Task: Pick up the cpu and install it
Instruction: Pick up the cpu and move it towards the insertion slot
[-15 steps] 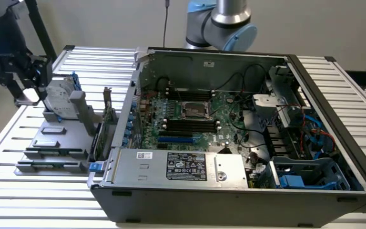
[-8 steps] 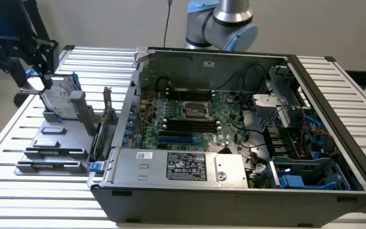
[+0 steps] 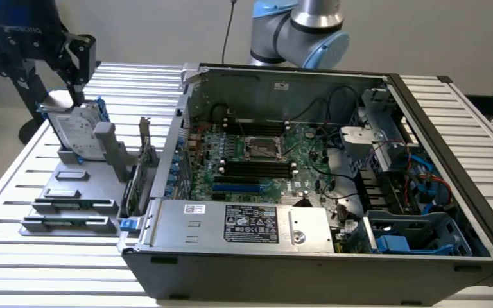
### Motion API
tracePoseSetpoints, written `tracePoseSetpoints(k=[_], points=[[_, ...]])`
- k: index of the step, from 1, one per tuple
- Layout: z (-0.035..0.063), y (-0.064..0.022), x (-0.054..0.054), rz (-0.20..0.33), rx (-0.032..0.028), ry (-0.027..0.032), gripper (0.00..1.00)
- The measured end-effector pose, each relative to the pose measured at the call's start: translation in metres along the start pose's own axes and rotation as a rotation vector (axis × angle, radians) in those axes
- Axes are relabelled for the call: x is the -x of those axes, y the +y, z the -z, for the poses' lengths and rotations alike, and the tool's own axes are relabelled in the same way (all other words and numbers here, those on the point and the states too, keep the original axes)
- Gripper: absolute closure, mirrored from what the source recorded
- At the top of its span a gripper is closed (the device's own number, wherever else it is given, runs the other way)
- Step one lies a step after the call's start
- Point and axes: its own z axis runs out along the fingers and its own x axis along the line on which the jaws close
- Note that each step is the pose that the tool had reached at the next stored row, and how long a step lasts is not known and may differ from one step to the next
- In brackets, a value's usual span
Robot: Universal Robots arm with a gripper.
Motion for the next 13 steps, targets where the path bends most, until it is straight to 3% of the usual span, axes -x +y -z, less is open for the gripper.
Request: tracePoseSetpoints(k=[8,13], points=[[0.0050,-0.0003,0.022,0.010,0.0028,0.0000,0.45],[0.0072,-0.0005,0.037,0.014,0.0140,-0.0048,0.45]])
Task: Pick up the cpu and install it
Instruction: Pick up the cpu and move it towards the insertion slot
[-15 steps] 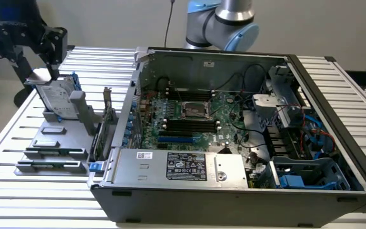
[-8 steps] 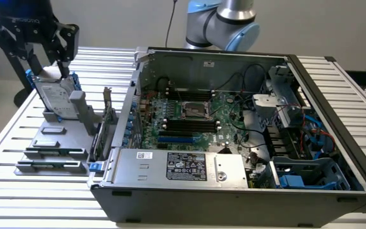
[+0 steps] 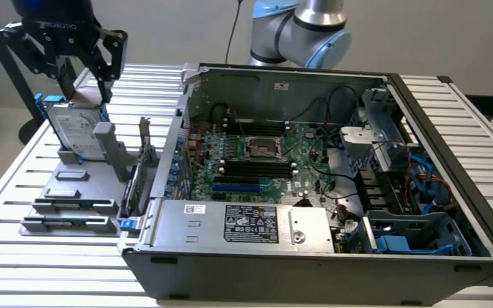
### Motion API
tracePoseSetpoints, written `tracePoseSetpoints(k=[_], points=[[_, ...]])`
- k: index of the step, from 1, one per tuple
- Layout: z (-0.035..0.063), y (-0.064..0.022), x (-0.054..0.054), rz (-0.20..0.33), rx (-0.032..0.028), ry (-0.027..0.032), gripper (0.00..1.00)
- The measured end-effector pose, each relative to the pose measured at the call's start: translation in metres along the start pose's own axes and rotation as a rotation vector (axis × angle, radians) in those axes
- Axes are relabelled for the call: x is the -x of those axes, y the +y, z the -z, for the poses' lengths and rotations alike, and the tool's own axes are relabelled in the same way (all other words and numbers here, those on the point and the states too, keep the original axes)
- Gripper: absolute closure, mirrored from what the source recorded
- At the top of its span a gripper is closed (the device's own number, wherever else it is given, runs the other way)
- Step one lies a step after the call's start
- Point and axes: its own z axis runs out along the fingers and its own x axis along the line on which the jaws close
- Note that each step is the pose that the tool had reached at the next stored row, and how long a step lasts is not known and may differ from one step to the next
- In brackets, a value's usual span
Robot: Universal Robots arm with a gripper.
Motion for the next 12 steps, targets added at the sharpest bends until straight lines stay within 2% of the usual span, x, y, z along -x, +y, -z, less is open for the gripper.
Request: tracePoseSetpoints(k=[5,12], points=[[0.0012,-0.0005,0.017,0.002,0.0149,-0.0061,0.45],[0.0029,-0.0014,0.045,0.004,0.0370,-0.0193,0.45]])
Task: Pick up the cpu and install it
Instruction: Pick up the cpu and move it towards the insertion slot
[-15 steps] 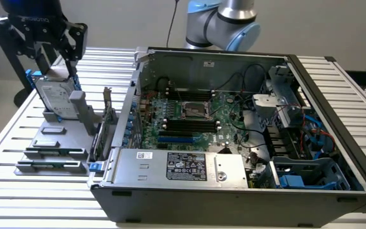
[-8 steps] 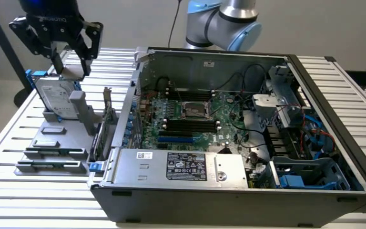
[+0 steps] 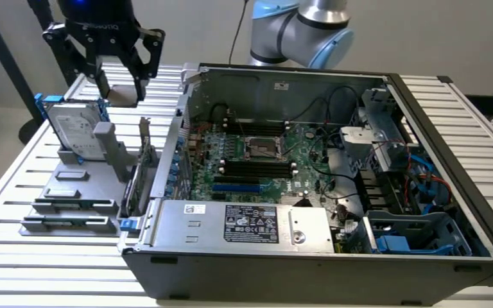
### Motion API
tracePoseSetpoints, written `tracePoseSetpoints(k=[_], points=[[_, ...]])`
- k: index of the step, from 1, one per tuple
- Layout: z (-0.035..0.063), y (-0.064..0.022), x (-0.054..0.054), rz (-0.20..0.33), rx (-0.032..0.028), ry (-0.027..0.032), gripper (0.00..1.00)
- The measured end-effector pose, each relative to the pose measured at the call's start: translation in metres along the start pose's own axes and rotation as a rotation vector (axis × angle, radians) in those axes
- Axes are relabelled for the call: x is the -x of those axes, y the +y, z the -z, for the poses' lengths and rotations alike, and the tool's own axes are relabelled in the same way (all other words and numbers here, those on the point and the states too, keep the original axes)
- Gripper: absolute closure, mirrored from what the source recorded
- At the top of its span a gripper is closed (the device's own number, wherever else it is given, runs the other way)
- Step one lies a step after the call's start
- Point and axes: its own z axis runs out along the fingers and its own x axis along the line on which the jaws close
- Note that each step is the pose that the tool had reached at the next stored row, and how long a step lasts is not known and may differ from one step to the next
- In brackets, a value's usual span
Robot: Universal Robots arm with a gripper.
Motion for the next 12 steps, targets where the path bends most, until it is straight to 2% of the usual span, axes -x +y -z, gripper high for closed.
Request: tracePoseSetpoints(k=[6,12], points=[[0.0011,-0.0008,0.027,0.001,0.0133,-0.0075,0.45],[0.0023,-0.0017,0.054,0.001,0.0172,-0.0110,0.45]])
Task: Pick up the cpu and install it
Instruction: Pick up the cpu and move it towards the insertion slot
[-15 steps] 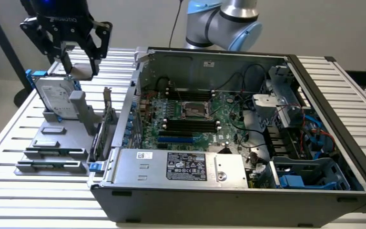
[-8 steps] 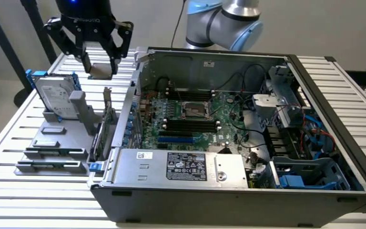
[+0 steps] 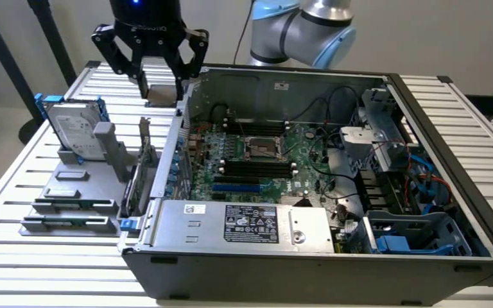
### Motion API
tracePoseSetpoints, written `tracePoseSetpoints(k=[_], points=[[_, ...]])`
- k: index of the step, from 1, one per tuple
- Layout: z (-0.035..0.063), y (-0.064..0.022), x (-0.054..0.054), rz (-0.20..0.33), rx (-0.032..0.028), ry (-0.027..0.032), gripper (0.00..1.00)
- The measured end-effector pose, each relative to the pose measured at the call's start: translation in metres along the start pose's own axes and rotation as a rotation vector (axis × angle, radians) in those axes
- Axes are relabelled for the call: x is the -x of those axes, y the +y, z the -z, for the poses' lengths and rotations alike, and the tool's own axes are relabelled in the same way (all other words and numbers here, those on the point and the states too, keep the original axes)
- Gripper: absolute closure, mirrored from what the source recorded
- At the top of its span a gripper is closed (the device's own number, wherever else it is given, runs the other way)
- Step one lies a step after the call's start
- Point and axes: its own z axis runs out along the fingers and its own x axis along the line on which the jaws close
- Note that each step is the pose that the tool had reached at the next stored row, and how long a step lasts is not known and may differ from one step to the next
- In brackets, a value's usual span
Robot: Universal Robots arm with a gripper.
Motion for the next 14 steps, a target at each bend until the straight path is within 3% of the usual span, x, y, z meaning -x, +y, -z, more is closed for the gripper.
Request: tracePoseSetpoints(k=[7,14], points=[[-0.0006,0.0007,0.032,0.000,0.0000,-0.0006,0.45],[-0.0096,0.0093,0.064,0.000,-0.0001,-0.0005,0.45]])
